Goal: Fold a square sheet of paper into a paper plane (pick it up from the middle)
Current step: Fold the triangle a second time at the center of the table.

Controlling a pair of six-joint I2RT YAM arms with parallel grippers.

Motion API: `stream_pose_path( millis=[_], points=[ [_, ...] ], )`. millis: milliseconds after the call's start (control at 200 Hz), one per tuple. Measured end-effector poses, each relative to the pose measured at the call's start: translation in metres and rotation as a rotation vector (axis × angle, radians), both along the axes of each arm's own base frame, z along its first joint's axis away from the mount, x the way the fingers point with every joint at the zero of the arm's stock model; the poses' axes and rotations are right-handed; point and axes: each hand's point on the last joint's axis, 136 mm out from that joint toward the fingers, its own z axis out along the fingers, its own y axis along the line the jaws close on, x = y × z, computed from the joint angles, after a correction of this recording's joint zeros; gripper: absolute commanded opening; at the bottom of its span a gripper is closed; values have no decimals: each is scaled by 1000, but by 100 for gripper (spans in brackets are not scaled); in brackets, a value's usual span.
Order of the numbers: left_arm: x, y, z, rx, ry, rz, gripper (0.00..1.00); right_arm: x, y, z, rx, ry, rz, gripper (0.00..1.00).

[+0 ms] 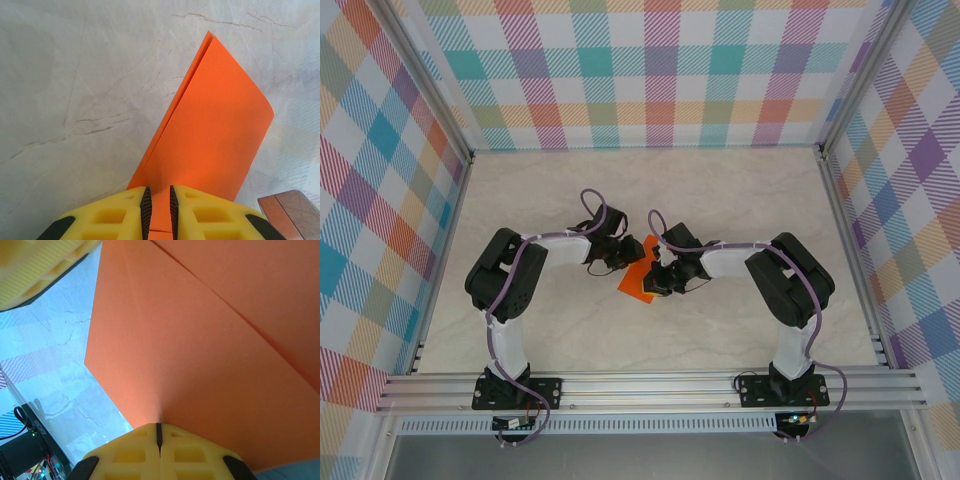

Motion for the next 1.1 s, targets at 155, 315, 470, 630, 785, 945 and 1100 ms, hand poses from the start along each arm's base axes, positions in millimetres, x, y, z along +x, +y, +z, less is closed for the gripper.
stream_pose_path(
  millis=[155, 315, 470, 630, 785, 945, 1100],
  points=[
    [6, 3, 3, 19, -14, 2, 24, 0, 0, 0, 2, -2, 0, 0],
    [21, 19, 6, 51, -42, 41, 24, 0, 0, 0, 2, 0, 1, 0],
    [15, 19, 13, 45, -52, 28, 23, 0, 1, 0, 3, 1, 1, 0],
    [-2, 6, 39, -14, -90, -26, 20, 1, 1, 0, 3, 1, 1, 0],
    [-18, -9, 41, -70, -92, -86, 19, 1, 1, 0, 2, 3, 1, 0],
    [-27, -15, 28, -98, -57, -117, 19, 0, 1, 0, 4, 5, 2, 0],
    [-30, -17, 6, -90, -15, -123, 17, 0, 1, 1, 4, 5, 2, 0]
  ],
)
